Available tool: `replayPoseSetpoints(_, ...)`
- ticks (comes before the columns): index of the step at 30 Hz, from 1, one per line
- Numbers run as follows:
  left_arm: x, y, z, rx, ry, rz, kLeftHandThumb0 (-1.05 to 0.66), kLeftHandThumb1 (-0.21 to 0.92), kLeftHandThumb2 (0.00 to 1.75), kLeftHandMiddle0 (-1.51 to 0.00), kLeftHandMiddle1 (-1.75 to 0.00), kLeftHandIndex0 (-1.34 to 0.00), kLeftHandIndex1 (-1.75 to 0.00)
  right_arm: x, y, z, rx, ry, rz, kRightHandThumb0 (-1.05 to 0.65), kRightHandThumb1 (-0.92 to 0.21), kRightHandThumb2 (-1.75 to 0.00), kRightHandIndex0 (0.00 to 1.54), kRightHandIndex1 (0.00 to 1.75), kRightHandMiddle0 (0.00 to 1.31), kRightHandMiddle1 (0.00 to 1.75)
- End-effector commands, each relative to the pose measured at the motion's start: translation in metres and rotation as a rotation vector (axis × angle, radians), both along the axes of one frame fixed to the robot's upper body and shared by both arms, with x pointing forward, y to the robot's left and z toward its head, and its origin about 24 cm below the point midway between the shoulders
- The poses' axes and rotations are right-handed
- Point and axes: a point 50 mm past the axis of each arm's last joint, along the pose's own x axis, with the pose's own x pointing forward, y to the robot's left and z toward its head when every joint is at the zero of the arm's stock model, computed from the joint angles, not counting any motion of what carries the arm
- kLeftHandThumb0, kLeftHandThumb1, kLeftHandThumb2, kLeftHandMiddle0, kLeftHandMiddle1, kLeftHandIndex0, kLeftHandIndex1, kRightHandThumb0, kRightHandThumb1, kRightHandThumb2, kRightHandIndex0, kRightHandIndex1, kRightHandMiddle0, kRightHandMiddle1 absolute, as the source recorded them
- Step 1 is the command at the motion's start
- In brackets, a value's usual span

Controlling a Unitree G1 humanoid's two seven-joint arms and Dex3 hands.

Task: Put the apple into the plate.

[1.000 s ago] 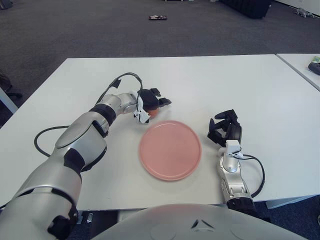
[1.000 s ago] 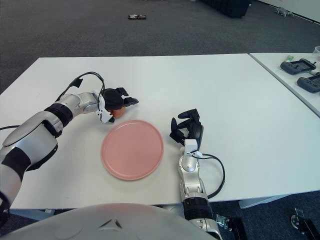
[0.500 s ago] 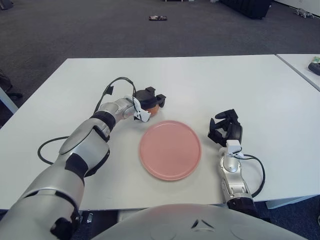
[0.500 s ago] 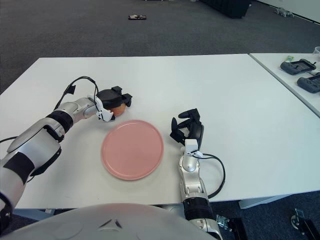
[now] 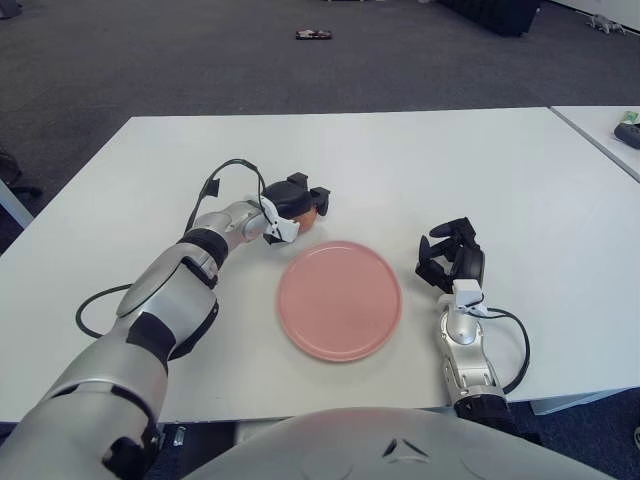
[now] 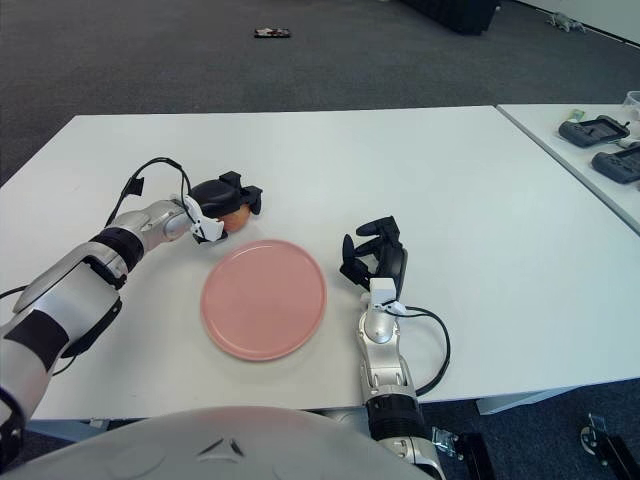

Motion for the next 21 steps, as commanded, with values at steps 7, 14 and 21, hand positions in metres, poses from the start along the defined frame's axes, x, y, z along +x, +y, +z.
replayPoseSetpoints(7,-0.0114,0.0105,-0.0233,0.016,0.169,0.071,0.0,-0.1,1.74,-0.98,-1.58,-0.7,-1.75,0.0019,-0.0022,0.0053,-0.001,-0.024,-0.007,-0.4,-0.61,-0.96,0.66,1.63,0.39,1.75)
replayPoseSetpoints(14,-0.0103,0.0115,-0.021,-0.035,0.167,0.101,0.0,-0.11,1.73,-0.99,-1.56,-0.7,-1.75,0.0023,-0.002,0.0056,-0.003,-0.03,-0.007,-0.4,-0.6,-0.97,0.67,1.63,0.4,1.75)
replayPoseSetpoints(21,-0.01,0.0126,-0.02,-0.126,0.159,0.157,0.0,-0.11,1.73,-1.0,-1.55,-0.7,-1.75,0.0027,-0.0013,0.0054,0.001,-0.033,-0.009,-0.4,-0.6,-0.97,0.67,1.64,0.4,1.75)
